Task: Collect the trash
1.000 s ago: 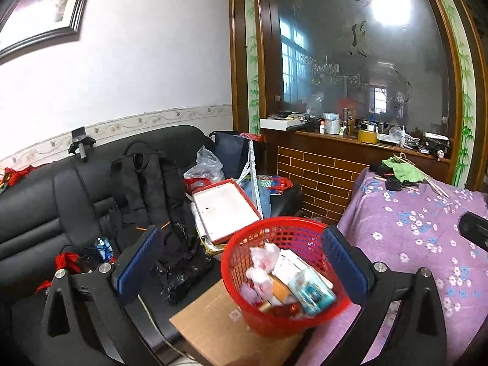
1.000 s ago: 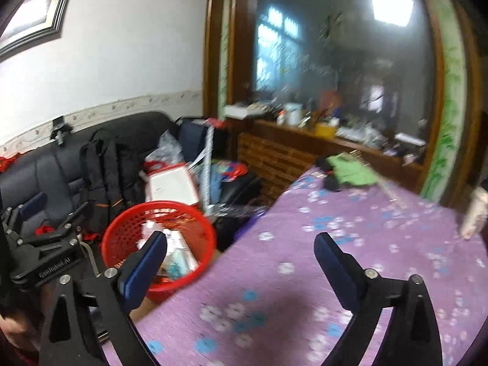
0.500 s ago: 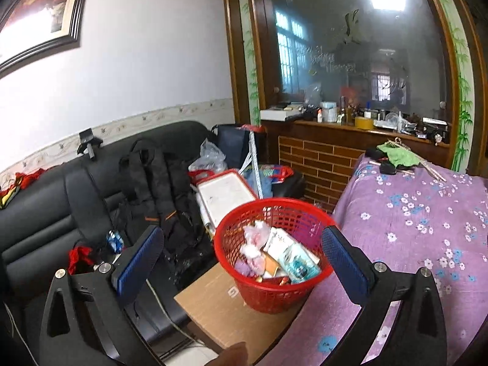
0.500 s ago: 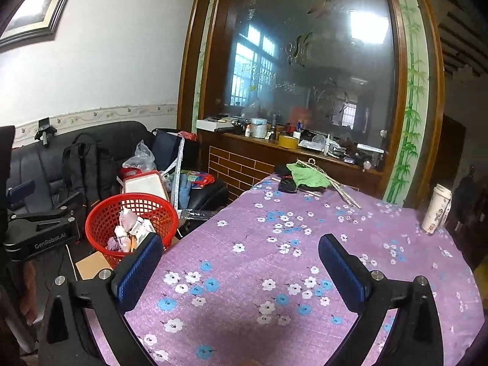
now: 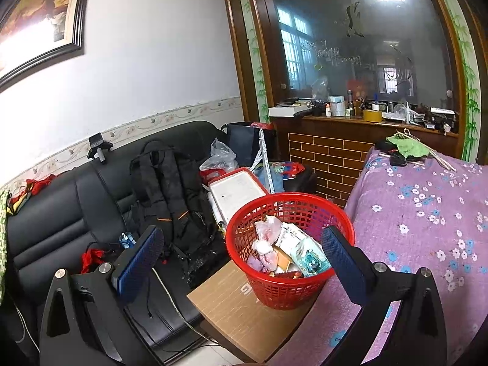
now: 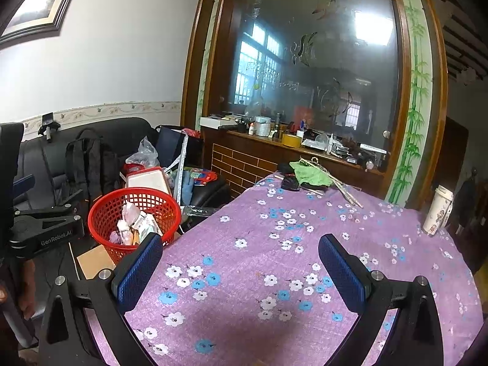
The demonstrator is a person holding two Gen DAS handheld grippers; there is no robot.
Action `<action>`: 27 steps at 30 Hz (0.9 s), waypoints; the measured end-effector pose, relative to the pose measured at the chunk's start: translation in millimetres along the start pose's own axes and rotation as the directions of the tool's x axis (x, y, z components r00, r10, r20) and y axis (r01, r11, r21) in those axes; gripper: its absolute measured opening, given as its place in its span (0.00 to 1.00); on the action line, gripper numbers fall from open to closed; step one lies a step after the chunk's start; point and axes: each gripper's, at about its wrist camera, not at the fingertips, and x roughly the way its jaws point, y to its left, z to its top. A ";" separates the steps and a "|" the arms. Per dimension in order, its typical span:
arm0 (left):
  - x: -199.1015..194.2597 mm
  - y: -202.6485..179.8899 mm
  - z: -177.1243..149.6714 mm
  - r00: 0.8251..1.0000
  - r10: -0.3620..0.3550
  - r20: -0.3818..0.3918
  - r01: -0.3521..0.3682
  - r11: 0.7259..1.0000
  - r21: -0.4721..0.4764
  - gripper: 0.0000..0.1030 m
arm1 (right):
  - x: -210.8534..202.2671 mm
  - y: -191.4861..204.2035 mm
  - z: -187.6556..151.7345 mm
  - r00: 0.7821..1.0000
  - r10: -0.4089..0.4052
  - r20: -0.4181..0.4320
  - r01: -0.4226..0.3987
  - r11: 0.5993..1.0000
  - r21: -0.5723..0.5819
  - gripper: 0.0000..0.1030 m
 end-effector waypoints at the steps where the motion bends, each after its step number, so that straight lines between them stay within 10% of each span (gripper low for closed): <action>1: 0.3 -0.3 -0.3 1.000 0.000 0.000 0.000 1.000 0.004 1.00 | 0.2 0.1 -0.3 1.000 0.002 -0.002 -0.002 1.000 0.003 1.00; 27: -0.9 -4.8 -4.1 1.000 -0.016 -0.008 0.017 1.000 0.027 1.00 | 4.2 -0.1 -5.6 1.000 -0.003 -0.023 0.003 1.000 -0.005 1.00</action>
